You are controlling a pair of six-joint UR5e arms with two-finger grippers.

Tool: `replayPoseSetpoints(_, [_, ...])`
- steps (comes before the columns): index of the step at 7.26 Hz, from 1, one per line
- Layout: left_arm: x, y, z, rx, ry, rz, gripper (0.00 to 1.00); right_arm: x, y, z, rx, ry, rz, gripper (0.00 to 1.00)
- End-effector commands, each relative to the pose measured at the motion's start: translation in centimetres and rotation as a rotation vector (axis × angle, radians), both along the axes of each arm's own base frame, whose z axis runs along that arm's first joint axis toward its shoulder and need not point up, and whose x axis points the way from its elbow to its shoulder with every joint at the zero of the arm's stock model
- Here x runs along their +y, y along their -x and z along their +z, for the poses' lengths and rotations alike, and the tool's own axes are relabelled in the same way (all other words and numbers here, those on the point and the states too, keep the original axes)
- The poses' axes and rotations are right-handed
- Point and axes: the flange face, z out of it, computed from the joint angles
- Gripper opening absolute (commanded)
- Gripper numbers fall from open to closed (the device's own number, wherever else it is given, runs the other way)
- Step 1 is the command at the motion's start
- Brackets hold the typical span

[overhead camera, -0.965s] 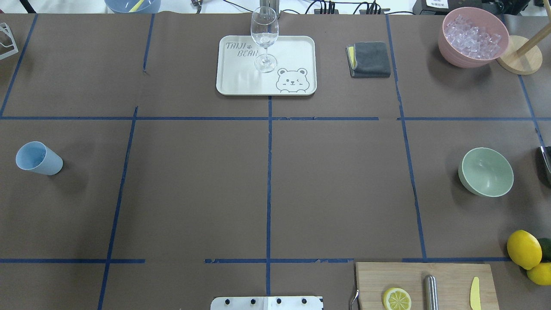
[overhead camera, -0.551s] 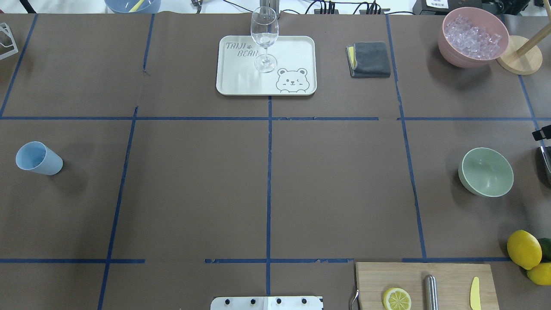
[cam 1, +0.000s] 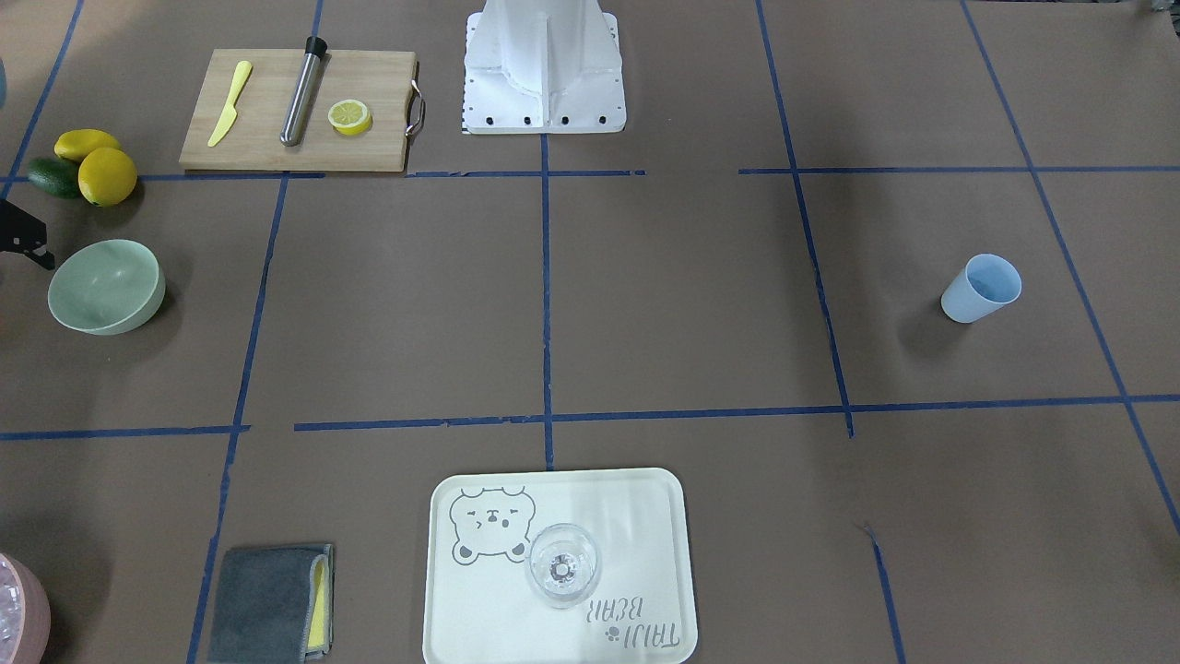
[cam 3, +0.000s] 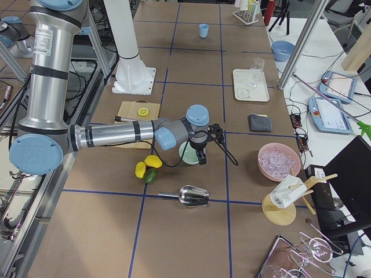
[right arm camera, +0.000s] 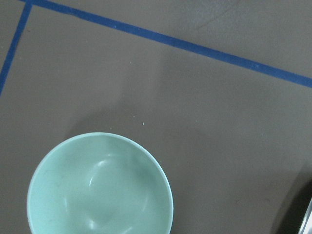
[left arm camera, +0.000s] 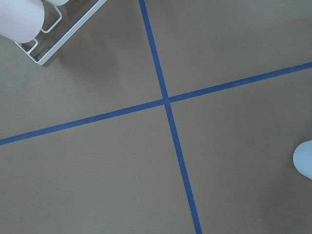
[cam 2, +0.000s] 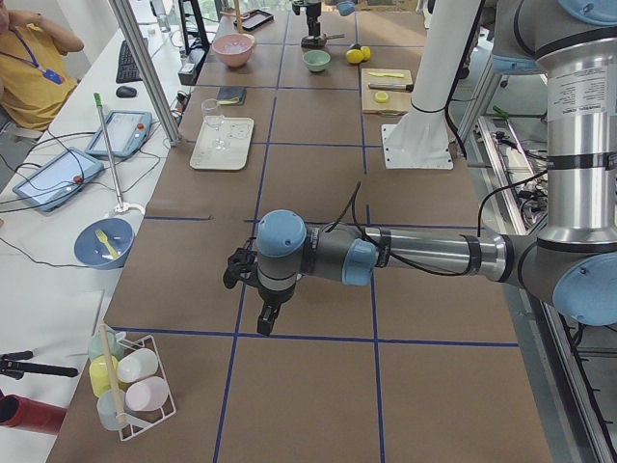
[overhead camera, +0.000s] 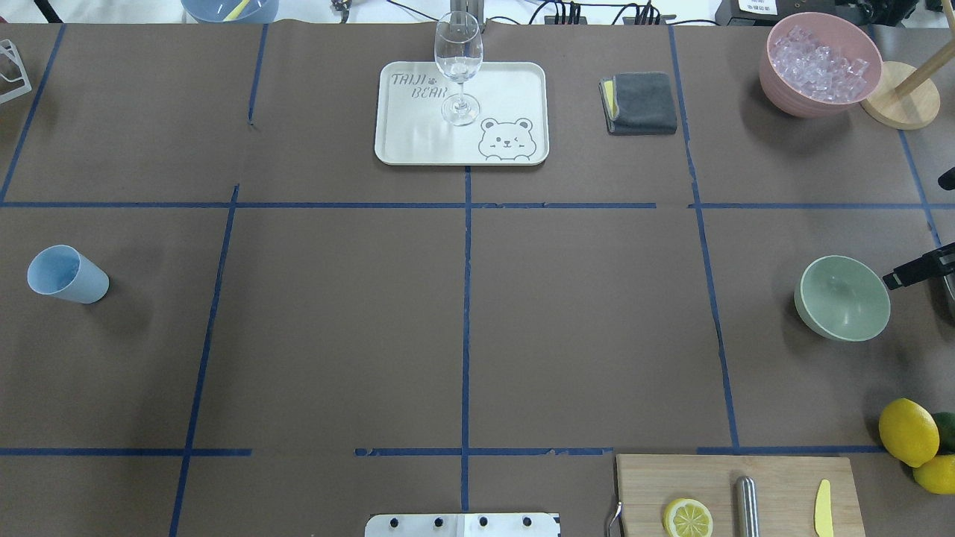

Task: Pour ice into bowl

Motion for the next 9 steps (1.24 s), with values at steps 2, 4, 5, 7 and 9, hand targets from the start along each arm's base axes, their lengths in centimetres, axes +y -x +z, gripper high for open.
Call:
replayPoseSetpoints(2, [0.0, -0.2, 0.1, 0.0, 0.003, 0.005, 1.0, -0.7, 2.8, 1.2, -0.058, 0.03, 0.067, 1.0])
replayPoseSetpoints(4, [0.0, -0.3, 0.1, 0.001, 0.0, 0.008, 1.0, -0.2, 4.4, 1.8, -0.03, 0.023, 0.052, 1.0])
replayPoseSetpoints(5, [0.0, -0.6, 0.1, 0.021, 0.005, 0.015, 1.0, -0.3, 4.5, 1.9, -0.02, 0.018, 0.055, 0.93])
replayPoseSetpoints(7, [-0.1, -0.9, 0.0, 0.021, 0.005, 0.02, 1.0, -0.2, 4.7, 2.0, -0.016, 0.018, 0.052, 0.33])
replayPoseSetpoints(9, [-0.1, -1.0, 0.0, 0.021, 0.002, 0.023, 1.0, -0.2, 4.6, 1.9, -0.016, 0.017, 0.055, 0.0])
